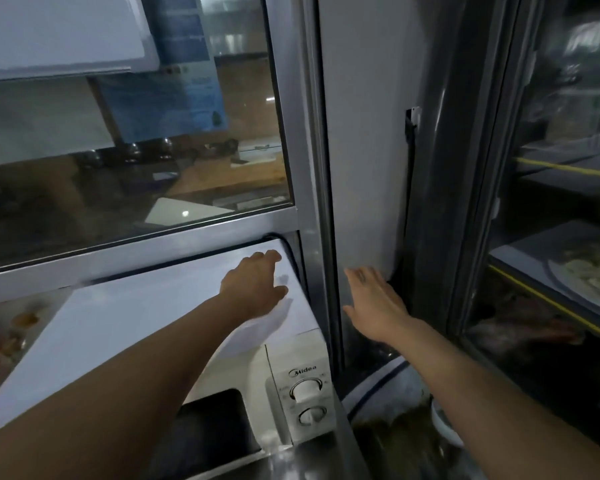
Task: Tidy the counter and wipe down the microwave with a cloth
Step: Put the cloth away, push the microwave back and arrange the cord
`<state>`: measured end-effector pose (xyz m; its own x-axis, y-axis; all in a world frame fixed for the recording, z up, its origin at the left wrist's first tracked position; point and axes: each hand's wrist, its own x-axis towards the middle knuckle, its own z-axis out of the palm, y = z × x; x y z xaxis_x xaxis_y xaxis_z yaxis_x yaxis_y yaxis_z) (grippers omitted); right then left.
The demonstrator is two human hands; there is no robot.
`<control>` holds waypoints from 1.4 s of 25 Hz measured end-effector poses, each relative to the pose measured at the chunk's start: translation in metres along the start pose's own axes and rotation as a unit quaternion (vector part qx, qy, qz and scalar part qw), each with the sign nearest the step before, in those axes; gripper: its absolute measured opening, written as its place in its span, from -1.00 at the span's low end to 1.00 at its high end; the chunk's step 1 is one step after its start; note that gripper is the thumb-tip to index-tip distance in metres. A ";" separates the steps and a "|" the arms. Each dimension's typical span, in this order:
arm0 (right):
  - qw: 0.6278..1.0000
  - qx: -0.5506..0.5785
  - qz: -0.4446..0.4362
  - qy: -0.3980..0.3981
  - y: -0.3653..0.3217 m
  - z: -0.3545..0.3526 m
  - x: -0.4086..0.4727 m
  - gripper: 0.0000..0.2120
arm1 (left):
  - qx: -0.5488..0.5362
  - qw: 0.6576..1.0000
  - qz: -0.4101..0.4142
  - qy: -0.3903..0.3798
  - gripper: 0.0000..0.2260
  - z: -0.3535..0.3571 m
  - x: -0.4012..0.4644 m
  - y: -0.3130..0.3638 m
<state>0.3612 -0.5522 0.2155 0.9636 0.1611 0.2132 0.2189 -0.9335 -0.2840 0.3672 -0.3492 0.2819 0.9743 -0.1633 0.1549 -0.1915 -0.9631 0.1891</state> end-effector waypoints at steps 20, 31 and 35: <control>0.964 0.257 -0.010 -0.063 0.041 0.171 0.180 -0.47 | 0.008 0.996 -0.045 0.078 -0.65 0.056 0.139 -0.028; 0.934 0.346 0.001 -0.083 0.035 0.219 0.202 -0.58 | 0.002 0.995 -0.025 0.094 -0.69 0.061 0.150 -0.039; 0.942 0.327 0.007 -0.072 0.039 0.222 0.197 -0.87 | 0.013 0.995 -0.026 0.091 -0.68 0.060 0.150 -0.038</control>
<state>0.5936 -0.4857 0.0384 0.9676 0.2361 0.0898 0.2085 -0.5456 -0.8117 0.5275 -0.3496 0.2395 0.9446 -0.0744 0.3197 -0.1366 -0.9747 0.1767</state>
